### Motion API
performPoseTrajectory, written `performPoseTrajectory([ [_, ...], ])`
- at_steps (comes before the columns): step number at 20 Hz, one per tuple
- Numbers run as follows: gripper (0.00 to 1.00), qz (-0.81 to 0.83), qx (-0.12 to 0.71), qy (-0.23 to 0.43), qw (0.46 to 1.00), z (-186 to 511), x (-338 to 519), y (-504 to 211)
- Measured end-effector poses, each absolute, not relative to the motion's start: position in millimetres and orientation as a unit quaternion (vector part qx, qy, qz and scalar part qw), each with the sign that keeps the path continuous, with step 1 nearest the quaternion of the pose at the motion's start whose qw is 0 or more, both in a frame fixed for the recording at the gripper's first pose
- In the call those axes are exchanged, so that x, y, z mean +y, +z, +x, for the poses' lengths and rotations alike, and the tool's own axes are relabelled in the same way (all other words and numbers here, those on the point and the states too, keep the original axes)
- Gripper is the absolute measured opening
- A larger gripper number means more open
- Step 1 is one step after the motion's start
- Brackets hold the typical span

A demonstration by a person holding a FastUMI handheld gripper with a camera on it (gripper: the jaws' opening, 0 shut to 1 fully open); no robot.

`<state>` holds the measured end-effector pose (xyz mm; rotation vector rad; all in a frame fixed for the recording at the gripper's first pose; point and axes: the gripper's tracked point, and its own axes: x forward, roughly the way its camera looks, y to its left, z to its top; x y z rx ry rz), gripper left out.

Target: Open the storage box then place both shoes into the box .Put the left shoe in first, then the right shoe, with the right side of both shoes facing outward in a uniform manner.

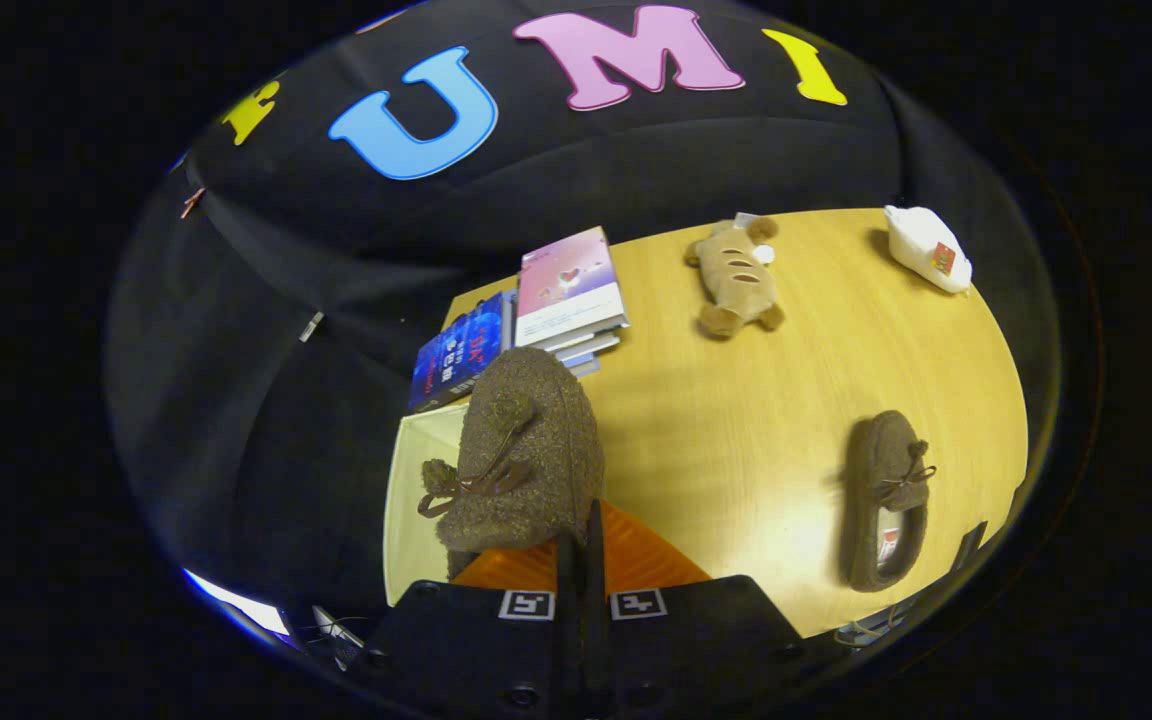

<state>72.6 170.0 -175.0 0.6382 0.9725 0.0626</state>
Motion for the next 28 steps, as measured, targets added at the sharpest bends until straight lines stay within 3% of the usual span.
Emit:
performPoseTrajectory([
  [8, 0.06, 0.296, 0.482, 0.071, 0.822, 100.4, 269.2, -168.6],
  [19, 0.06, 0.256, 0.558, 0.036, 0.789, 92.2, 335.5, -247.0],
  [28, 0.06, 0.274, 0.569, 0.015, 0.775, 88.2, 345.1, -268.1],
])
